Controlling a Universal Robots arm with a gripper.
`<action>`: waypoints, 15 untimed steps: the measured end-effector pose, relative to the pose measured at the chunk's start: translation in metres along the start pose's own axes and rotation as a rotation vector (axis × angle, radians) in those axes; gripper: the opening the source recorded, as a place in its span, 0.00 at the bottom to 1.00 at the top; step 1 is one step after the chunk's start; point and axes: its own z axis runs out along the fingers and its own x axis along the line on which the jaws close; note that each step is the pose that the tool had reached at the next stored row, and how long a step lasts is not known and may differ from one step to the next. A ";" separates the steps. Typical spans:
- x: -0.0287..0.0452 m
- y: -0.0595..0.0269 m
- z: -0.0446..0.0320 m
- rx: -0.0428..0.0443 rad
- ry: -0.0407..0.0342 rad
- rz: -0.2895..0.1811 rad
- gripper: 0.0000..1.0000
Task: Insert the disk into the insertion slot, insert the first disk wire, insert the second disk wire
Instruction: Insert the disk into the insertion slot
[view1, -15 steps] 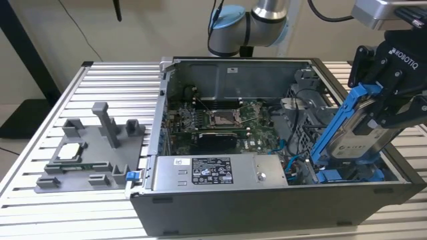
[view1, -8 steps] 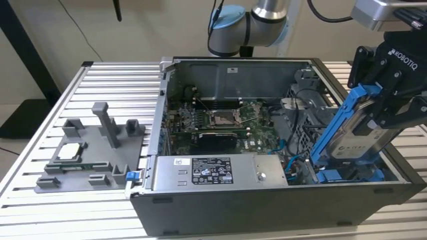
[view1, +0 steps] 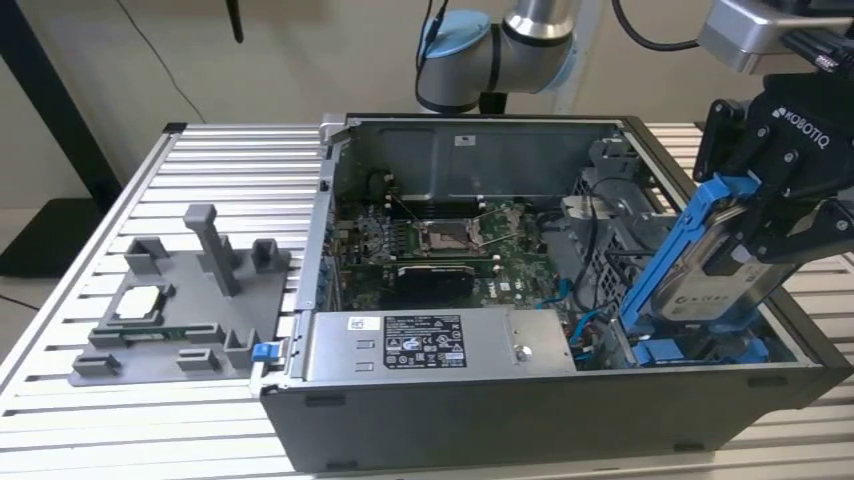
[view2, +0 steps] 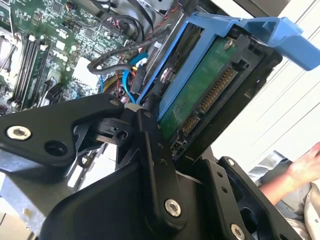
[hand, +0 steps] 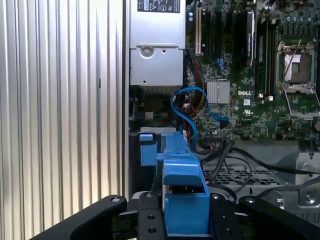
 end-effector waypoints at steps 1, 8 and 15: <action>0.0000 -0.0002 0.0007 0.0003 -0.0003 0.000 0.00; 0.0002 -0.0033 0.0055 0.0023 -0.0026 0.000 0.00; 0.0005 -0.0052 0.0153 0.0031 -0.0031 0.000 0.00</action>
